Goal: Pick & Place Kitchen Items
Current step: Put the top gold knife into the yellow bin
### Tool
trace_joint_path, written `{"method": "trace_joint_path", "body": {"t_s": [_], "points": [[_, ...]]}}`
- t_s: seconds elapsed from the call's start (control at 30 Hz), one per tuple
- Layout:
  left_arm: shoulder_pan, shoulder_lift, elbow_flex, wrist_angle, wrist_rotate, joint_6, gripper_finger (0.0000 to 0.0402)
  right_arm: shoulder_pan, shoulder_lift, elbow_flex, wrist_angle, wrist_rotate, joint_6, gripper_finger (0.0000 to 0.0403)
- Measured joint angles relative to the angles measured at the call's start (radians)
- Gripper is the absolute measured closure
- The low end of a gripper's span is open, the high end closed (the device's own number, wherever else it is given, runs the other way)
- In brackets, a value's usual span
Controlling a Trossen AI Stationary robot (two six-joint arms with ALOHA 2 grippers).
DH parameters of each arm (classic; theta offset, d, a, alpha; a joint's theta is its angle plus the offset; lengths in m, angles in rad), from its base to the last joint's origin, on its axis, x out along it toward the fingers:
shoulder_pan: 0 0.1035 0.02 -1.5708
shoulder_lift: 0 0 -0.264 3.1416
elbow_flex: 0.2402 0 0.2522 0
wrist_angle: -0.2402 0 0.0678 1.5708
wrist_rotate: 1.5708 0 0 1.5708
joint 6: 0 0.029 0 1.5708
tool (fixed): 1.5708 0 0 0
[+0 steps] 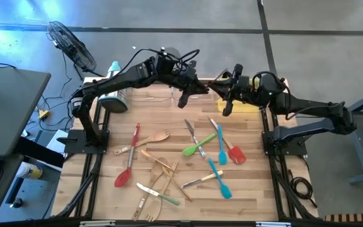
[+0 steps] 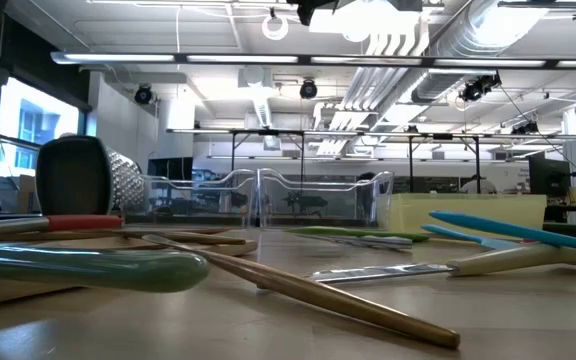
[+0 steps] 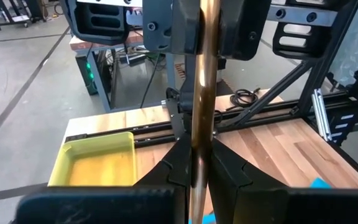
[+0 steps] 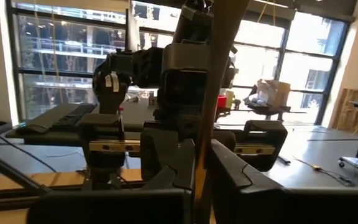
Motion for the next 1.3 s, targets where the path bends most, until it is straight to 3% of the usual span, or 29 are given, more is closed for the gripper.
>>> {"method": "trace_joint_path", "body": {"t_s": [0.4, 0.6, 0.83, 1.07, 1.17, 1.3], "points": [[0.000, -0.001, -0.019, -0.008, -0.003, -0.009, 0.0367, -0.022, 0.000, 0.000, -0.042, -0.047, 0.044, 0.0393], [-0.003, -0.001, -0.019, 0.004, -0.121, -0.047, 0.0322, -0.023, 0.001, 0.000, -0.079, -0.031, 0.040, 0.0393], [-0.002, -0.001, -0.019, -0.006, -0.172, -0.112, 0.0243, -0.023, -0.022, 0.000, -0.158, -0.026, 0.026, 0.0393], [0.000, -0.009, -0.020, -0.124, -0.189, -0.060, 0.0173, -0.023, -0.086, 0.000, -0.416, 0.164, -0.019, 0.0393], [-0.001, -0.020, -0.020, -0.205, -0.234, -0.030, 0.0164, -0.025, -0.103, 0.000, -0.563, 0.264, -0.055, 0.0393], [-0.001, -0.024, -0.019, -0.310, -0.281, -0.027, 0.0163, -0.068, -0.104, 0.000, -0.758, 0.320, -0.089, 0.0393]]}}
